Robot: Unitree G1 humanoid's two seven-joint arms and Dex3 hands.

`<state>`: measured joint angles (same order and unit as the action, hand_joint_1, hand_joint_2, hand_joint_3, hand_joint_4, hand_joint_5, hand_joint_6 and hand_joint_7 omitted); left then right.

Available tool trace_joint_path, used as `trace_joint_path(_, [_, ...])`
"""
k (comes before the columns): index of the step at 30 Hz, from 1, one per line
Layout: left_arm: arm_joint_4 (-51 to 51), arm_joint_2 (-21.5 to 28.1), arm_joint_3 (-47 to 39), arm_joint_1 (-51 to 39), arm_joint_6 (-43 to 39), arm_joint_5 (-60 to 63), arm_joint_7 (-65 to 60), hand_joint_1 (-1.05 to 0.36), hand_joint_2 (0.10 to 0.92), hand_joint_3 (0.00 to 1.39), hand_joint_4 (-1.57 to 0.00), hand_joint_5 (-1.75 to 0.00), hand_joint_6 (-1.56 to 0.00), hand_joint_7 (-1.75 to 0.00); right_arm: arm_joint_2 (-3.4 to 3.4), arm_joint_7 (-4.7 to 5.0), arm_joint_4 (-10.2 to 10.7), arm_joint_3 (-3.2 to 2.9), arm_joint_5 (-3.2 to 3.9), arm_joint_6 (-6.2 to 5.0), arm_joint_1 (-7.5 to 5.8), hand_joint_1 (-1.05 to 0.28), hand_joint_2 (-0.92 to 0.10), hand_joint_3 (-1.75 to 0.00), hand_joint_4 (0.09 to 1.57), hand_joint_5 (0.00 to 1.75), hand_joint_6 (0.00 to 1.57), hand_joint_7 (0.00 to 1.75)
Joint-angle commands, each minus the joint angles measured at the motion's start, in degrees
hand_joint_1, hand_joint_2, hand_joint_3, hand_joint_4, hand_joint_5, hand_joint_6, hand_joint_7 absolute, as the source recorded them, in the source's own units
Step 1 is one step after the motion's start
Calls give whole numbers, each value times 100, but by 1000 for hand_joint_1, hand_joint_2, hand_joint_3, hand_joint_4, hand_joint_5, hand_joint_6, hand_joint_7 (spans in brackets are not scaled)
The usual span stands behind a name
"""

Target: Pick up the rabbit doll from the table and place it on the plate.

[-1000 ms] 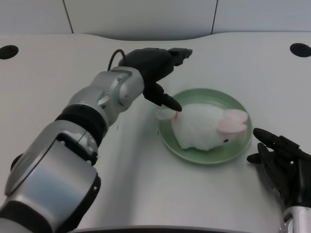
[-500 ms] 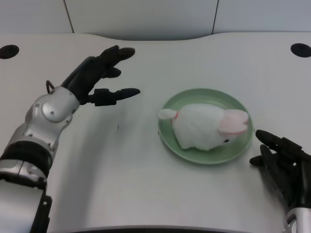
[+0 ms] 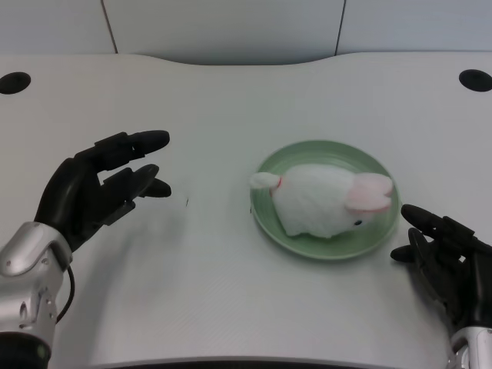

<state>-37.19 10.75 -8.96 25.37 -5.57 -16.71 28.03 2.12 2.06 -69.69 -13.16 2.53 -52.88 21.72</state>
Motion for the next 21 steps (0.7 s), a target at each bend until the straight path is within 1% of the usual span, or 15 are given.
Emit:
trace_joint_path(1, [815, 24, -269, -482, 965, -579, 72, -636, 921, 305, -565, -1398, -698, -363, -56, 225, 86, 25, -69, 32, -69, -336, -921, -261, 712, 1125, 992, 67])
trace_joint_path(2, [1039, 31, -302, -605, 1180, -678, 47, -632, 921, 305, -577, -1411, -703, -373, -59, 244, 93, 40, -83, 32, -77, -335, -921, -264, 709, 1125, 991, 67])
trace_joint_path(3, [1260, 40, -331, -752, 1319, -751, 42, -633, 921, 317, -575, -1440, -690, -411, -60, 235, 102, 50, -83, 29, -89, -332, -921, -269, 704, 1125, 988, 67])
trace_joint_path(5, [1660, 75, -382, -1061, 1531, -855, 60, -660, 921, 370, -514, -1542, -527, -722, -52, 343, 151, 86, -146, 77, -116, -342, -921, -276, 698, 1125, 983, 68])
trace_joint_path(6, [1866, 106, -431, -1210, 1786, -965, 41, -663, 921, 392, -513, -1575, -493, -827, -47, 409, 189, 110, -191, 77, -136, -351, -921, -278, 698, 1126, 983, 69])
trace_joint_path(7, [2031, 128, -469, -1319, 2006, -1057, 12, -651, 921, 417, -533, -1583, -491, -886, -38, 464, 225, 130, -225, 71, -153, -362, -921, -278, 699, 1130, 985, 72])
trace_joint_path(9, [2239, 145, -515, -1425, 2288, -1153, -40, -635, 921, 441, -551, -1590, -491, -938, -29, 525, 275, 161, -256, 68, -178, -371, -921, -279, 701, 1137, 987, 76])
trace_joint_path(11, [2337, 140, -537, -1454, 2399, -1164, -64, -631, 921, 450, -557, -1591, -490, -955, -27, 555, 303, 179, -267, 83, -190, -374, -921, -279, 701, 1141, 987, 78])
trace_joint_path(12, [2474, 144, -591, -1614, 2542, -1225, -91, -630, 921, 452, -558, -1591, -489, -958, -25, 618, 353, 211, -316, 80, -218, -374, -921, -279, 700, 1143, 986, 79])
trace_joint_path(13, [2582, 144, -636, -1736, 2657, -1268, -112, -601, 921, 529, -529, -1650, -501, -1025, -24, 669, 393, 238, -353, 79, -239, -367, -921, -293, 700, 1153, 979, 78])
trace_joint_path(15, [2730, 95, -709, -1958, 2792, -1303, -216, -587, 921, 572, -517, -1690, -513, -1073, -31, 793, 509, 293, -429, 175, -290, -366, -921, -303, 697, 1164, 972, 78])
trace_joint_path(16, [2746, 72, -720, -2023, 2773, -1305, -229, -584, 921, 600, -508, -1718, -509, -1096, -53, 854, 554, 329, -481, 221, -308, -367, -921, -312, 685, 1169, 966, 77])
trace_joint_path(17, [2758, 53, -733, -2078, 2757, -1314, -241, -582, 921, 619, -502, -1732, -501, -1106, -79, 890, 579, 363, -523, 243, -321, -365, -921, -319, 674, 1170, 960, 76])
trace_joint_path(19, [2777, 27, -751, -2134, 2747, -1331, -261, -577, 921, 634, -495, -1743, -494, -1117, -121, 914, 585, 403, -564, 242, -328, -358, -921, -330, 654, 1173, 954, 77])
trace_joint_path(21, [2790, 18, -757, -2147, 2754, -1336, -274, -575, 921, 637, -494, -1745, -493, -1120, -131, 927, 592, 420, -572, 246, -332, -356, -921, -334, 647, 1176, 952, 79])
